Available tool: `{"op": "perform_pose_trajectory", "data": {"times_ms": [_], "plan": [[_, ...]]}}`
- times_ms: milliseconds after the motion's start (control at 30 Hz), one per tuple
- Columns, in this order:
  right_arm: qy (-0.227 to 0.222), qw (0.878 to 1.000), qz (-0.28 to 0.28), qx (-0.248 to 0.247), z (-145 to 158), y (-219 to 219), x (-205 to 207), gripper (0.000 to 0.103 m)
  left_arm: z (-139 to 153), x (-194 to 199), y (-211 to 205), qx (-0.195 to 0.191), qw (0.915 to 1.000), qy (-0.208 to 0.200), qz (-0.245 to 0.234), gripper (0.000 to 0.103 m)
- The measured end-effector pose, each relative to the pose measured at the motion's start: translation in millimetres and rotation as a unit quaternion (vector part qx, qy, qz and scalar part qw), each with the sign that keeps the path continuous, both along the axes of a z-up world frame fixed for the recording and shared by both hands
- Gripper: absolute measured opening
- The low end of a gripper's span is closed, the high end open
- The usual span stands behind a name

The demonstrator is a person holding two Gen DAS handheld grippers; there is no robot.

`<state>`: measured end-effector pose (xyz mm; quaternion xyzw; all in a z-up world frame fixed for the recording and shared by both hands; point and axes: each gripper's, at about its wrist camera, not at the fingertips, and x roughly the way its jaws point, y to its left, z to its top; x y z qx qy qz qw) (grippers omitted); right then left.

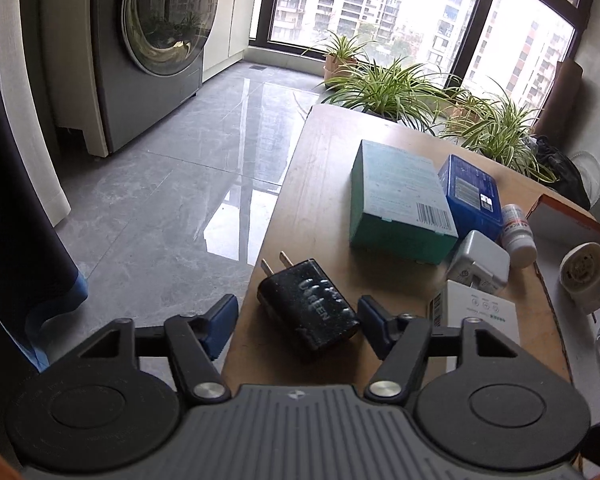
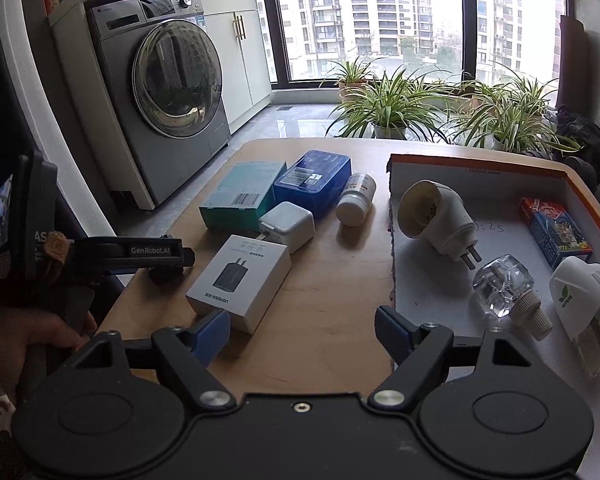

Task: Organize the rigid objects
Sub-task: 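Grasp the black plug charger with the left gripper while the right grasps the white UGREEN box, then carry the black charger over the tray with the left gripper while the right carries the box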

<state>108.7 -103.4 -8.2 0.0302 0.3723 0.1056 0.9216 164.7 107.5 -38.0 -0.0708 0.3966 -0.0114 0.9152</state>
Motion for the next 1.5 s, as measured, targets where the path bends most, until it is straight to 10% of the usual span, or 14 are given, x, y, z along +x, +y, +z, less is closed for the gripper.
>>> {"op": "perform_pose_trajectory", "data": {"times_ms": [300, 600, 967, 1033, 1500], "plan": [[0.013, 1.0, 0.003, 0.003, -7.0, 21.3, 14.5, 0.094, 1.9, -7.5, 17.1, -0.015, 0.9996, -0.024, -0.004, 0.037], [0.04, 0.998, -0.022, 0.049, -10.7, 38.9, 36.6, 0.094, 13.4, -16.9, 5.2, -0.021, 0.9973, -0.056, -0.042, 0.036], [0.075, 0.995, -0.059, -0.006, -33.5, 71.9, 78.5, 0.085, 18.4, -15.9, 15.1, -0.026, 0.9972, -0.068, -0.017, 0.036], [0.061, 0.996, -0.061, -0.032, -33.5, 74.1, 74.2, 0.071, 19.1, -17.5, 12.3, -0.022, 0.9971, -0.07, -0.022, 0.036], [-0.009, 0.998, -0.061, -0.029, 18.6, 21.6, 15.4, 0.07, 40.3, -56.2, -26.2, -0.049, 0.9932, -0.09, -0.054, 0.036]]}}
